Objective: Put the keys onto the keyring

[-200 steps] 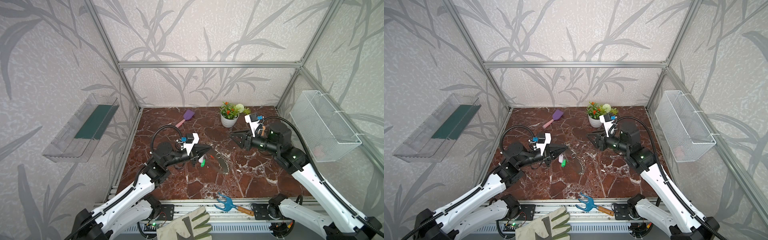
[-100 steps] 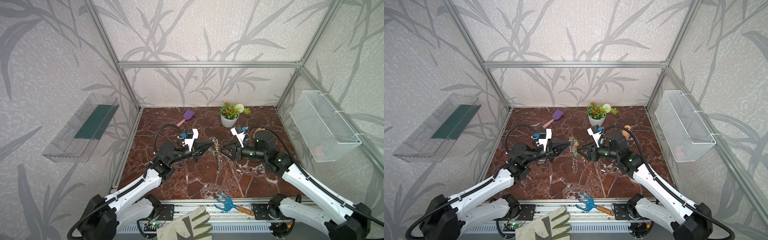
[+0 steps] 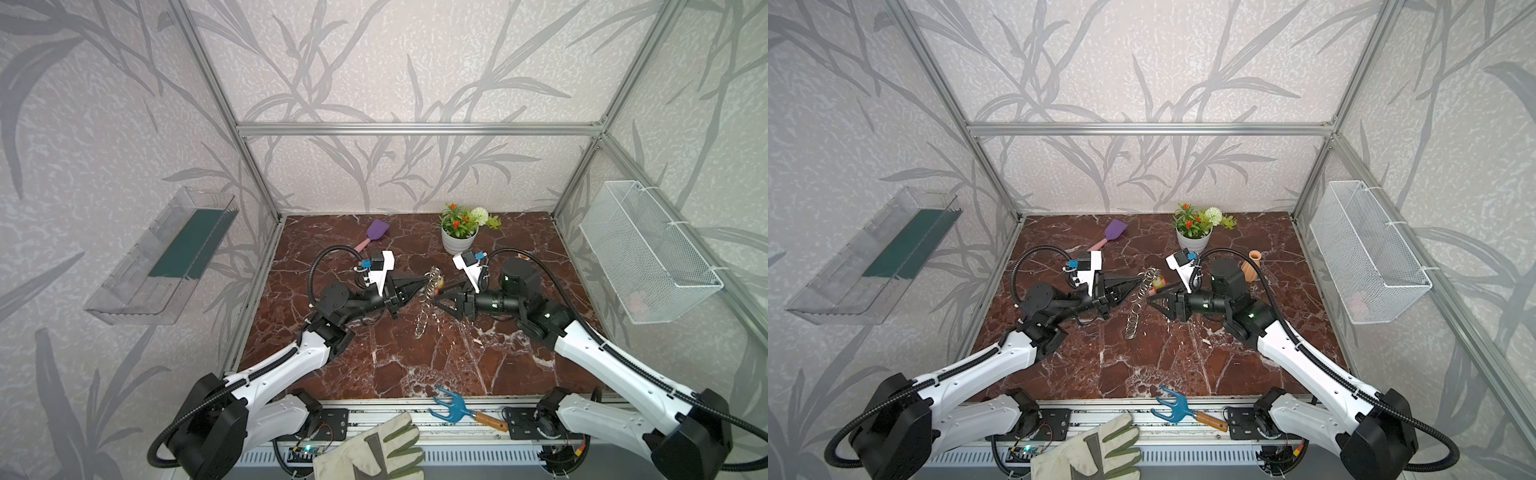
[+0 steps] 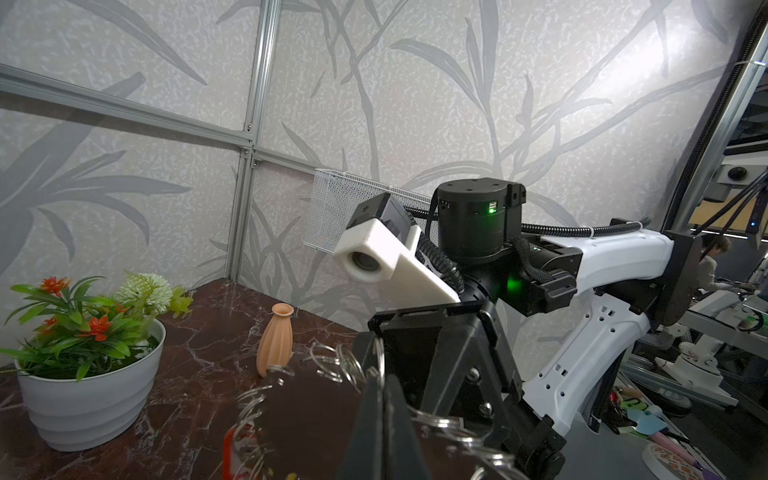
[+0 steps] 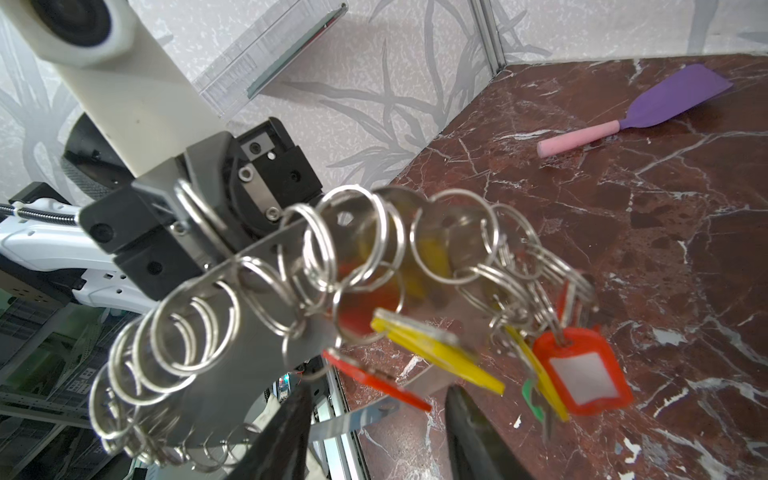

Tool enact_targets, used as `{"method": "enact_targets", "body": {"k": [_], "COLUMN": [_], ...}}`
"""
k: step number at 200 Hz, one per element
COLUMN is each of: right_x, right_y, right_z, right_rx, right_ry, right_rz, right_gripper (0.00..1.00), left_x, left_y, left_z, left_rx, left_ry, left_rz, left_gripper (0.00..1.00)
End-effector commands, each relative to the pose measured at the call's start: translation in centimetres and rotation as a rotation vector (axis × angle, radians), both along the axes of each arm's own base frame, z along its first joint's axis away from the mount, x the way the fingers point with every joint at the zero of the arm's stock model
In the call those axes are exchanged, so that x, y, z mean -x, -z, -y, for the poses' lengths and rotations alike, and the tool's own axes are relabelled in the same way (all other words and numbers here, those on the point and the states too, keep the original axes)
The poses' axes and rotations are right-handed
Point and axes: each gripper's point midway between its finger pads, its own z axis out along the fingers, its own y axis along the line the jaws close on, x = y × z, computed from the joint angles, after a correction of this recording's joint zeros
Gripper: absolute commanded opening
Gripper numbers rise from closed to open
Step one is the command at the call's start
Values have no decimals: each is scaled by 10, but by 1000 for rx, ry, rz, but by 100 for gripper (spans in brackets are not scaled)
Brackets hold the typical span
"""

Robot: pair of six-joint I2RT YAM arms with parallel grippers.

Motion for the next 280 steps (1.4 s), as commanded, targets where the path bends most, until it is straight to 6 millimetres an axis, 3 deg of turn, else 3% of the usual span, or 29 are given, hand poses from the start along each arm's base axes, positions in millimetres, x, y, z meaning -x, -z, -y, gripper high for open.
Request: {"method": "enact_targets", "body": {"k": [1, 52, 92, 175, 190, 204, 222, 248, 280], "right_x": [-7, -9, -2, 7, 10, 11, 13, 10, 6], "right_y": [-8, -17, -24, -17, -16, -13, -12, -7, -7], "right_z": [-5, -10, -13, -9, -6, -5, -5, -7, -12], "right_rx": [-5, -53, -100, -88, -82, -74, -82, -83, -96], "right_ry": [9, 3, -29, -43, -38, -37, -42, -40, -51], "right_rz": [51, 63, 59, 42, 39, 28, 25, 18, 16], "right_gripper": [52, 45, 32, 5, 6, 21, 21, 31, 31], "left_x": [7, 4, 0, -5, -7, -6, -7, -6, -6], "left_y": [-35, -31, -28, -27, -27, -28, -29, -30, -32], "left_z": [-6, -5, -6, -8, -9, -9, -9, -9, -10], "left_rx": [89, 85, 81, 79, 80, 84, 94, 99, 102], "left_ry": [18, 12, -10, -32, -36, -30, -24, -17, -22], "left_rz": [81, 62, 56, 51, 49, 48, 42, 40, 39], "left_gripper": [0, 0, 0, 0, 0, 0, 0, 0, 0]}}
